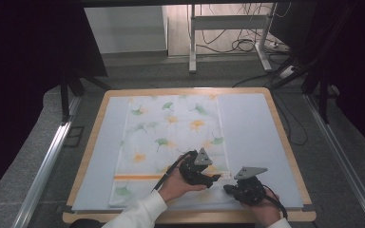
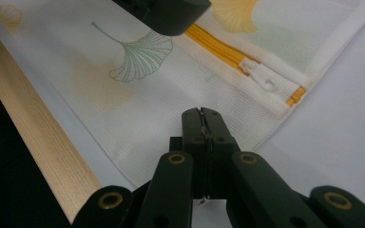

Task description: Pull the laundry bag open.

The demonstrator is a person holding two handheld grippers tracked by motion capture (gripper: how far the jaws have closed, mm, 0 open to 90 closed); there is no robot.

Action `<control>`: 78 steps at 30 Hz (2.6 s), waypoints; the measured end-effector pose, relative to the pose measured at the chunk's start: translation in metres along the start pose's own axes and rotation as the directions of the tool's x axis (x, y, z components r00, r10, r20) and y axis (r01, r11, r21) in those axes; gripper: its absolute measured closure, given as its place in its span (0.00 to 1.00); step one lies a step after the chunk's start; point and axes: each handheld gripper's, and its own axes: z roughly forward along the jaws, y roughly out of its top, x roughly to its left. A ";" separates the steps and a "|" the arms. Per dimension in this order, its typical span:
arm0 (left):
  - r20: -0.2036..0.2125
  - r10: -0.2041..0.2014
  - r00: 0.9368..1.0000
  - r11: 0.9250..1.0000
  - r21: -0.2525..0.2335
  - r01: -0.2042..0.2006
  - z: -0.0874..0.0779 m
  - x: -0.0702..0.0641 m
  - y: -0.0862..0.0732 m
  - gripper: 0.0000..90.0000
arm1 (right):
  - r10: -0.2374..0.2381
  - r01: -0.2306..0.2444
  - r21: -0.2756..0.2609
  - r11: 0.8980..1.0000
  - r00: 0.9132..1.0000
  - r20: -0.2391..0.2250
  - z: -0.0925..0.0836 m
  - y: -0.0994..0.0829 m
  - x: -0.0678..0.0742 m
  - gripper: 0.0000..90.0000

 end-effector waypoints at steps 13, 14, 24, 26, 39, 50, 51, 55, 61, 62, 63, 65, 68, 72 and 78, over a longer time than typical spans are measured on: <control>0.008 -0.015 1.000 1.000 0.023 0.015 0.019 0.005 0.004 0.45 | -0.003 0.003 -0.002 1.000 1.000 -0.004 0.000 0.000 0.000 0.98; 0.014 -0.015 1.000 1.000 0.021 0.015 0.021 0.005 0.004 0.45 | -0.004 0.004 -0.002 1.000 1.000 -0.005 0.000 0.000 -0.001 0.98; 0.034 -0.007 0.999 1.000 0.030 0.006 0.039 0.001 0.008 0.50 | 0.000 0.000 -0.001 1.000 1.000 -0.009 0.000 0.000 0.000 0.98; 0.037 0.007 0.999 0.999 0.040 -0.008 0.042 0.001 0.010 0.50 | -0.001 0.001 -0.001 1.000 1.000 -0.009 0.000 0.000 0.000 0.98; 0.088 0.038 0.995 0.996 0.081 -0.045 0.048 0.002 0.015 0.60 | 0.002 -0.002 -0.001 1.000 1.000 -0.016 0.000 0.000 -0.001 0.98; 0.119 0.007 0.993 0.996 0.086 -0.018 0.051 0.006 0.017 0.83 | 0.002 -0.002 0.001 1.000 1.000 -0.020 0.000 0.000 -0.002 0.98; 0.110 0.010 0.994 0.996 0.089 -0.019 0.051 0.005 0.017 0.83 | 0.002 -0.002 0.001 1.000 1.000 -0.020 0.000 0.000 -0.002 0.98; 0.098 0.001 0.995 0.995 0.098 -0.011 0.050 0.005 0.017 0.88 | -0.002 0.002 0.000 1.000 1.000 -0.018 0.000 0.000 -0.002 0.98; 0.095 0.006 0.995 0.995 0.103 -0.016 0.050 0.001 0.019 0.93 | -0.006 0.006 0.000 1.000 1.000 -0.017 0.000 0.000 -0.002 0.98; 0.095 0.002 0.995 0.994 0.105 -0.012 0.050 0.000 0.019 0.93 | -0.006 0.006 0.000 1.000 1.000 -0.017 0.000 0.000 -0.002 0.98; 0.095 0.002 0.995 0.994 0.107 -0.012 0.050 0.000 0.019 0.94 | -0.007 0.007 0.000 1.000 1.000 -0.016 0.000 0.000 -0.002 0.98; 0.092 0.004 0.996 0.994 0.109 -0.015 0.050 0.000 0.019 0.94 | -0.008 0.008 0.000 1.000 1.000 -0.016 0.000 0.000 -0.002 0.98; 0.080 0.029 0.996 0.994 0.107 -0.038 0.049 -0.003 0.019 0.94 | -0.010 0.010 0.000 1.000 1.000 -0.015 0.000 0.000 -0.002 0.98; 0.085 0.023 0.996 0.994 0.104 -0.032 0.049 -0.002 0.019 0.94 | -0.008 0.008 0.000 1.000 1.000 -0.018 0.000 0.000 -0.002 0.98; 0.099 0.012 0.995 0.995 0.094 -0.022 0.049 -0.001 0.018 0.94 | -0.005 0.005 0.001 1.000 1.000 -0.020 0.000 0.000 -0.002 0.98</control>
